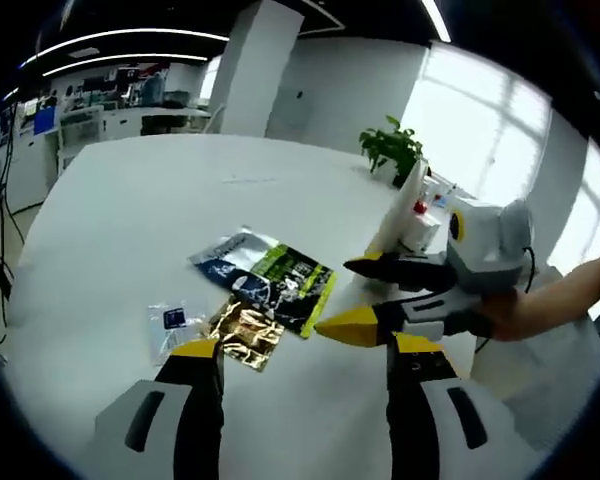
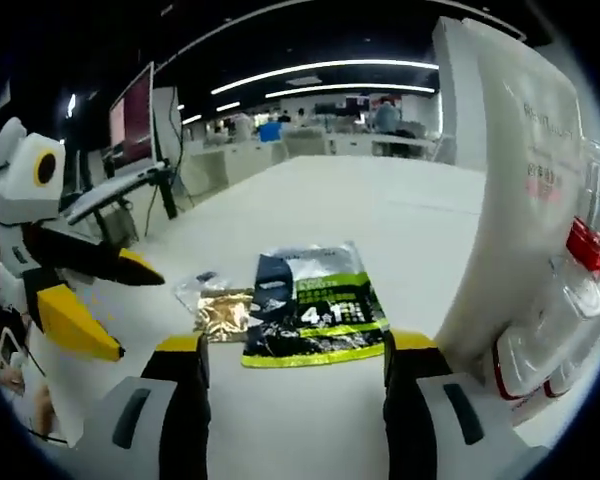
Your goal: Arrange the skincare products in the storage area until every visible bottle or jar stands upright without overlapping.
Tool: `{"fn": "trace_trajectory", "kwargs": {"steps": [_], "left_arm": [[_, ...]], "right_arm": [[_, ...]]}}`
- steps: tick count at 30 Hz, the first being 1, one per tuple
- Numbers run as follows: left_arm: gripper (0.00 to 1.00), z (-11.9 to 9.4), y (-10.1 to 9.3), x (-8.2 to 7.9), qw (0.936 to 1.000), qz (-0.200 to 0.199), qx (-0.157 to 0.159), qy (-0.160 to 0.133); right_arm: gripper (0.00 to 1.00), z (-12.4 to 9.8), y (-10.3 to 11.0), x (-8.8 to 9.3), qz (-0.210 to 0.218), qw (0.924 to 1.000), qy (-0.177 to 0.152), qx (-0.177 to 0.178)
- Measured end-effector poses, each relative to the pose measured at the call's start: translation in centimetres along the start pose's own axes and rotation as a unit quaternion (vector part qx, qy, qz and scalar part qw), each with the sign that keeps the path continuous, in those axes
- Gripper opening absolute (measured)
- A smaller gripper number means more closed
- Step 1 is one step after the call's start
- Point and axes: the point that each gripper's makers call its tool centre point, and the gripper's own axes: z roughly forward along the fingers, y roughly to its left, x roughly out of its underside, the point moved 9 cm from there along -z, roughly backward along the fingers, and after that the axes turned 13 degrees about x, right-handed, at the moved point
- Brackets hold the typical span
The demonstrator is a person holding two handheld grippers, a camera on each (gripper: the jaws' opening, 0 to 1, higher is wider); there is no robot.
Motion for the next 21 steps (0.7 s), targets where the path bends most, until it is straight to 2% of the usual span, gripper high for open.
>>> {"fn": "trace_trajectory", "kwargs": {"steps": [4, 9, 13, 17, 21], "left_arm": [[0.53, 0.7, 0.9, -0.7, 0.9997, -0.019, 0.008, -0.017], [0.49, 1.9, 2.3, -1.2, 0.999, -0.042, 0.006, -0.017], [0.47, 2.5, 3.2, -1.4, 0.9981, -0.057, 0.002, -0.024], [0.46, 2.9, 3.4, -1.3, 0.9974, -0.068, -0.003, -0.025], [0.43, 3.2, 4.0, -1.5, 0.9969, -0.075, -0.006, -0.024]], "right_arm": [[0.74, 0.6, 0.0, -0.3, 0.024, 0.9996, 0.0, 0.017], [0.8, 1.1, 0.7, -0.3, 0.033, 0.9989, -0.001, 0.033], [0.79, 1.5, 1.0, 0.0, 0.064, 0.9973, 0.011, 0.034], [0.77, 2.3, 1.2, -0.1, 0.059, 0.9976, 0.005, 0.035], [0.74, 2.7, 0.9, -0.3, 0.078, 0.9959, 0.002, 0.045]]}}
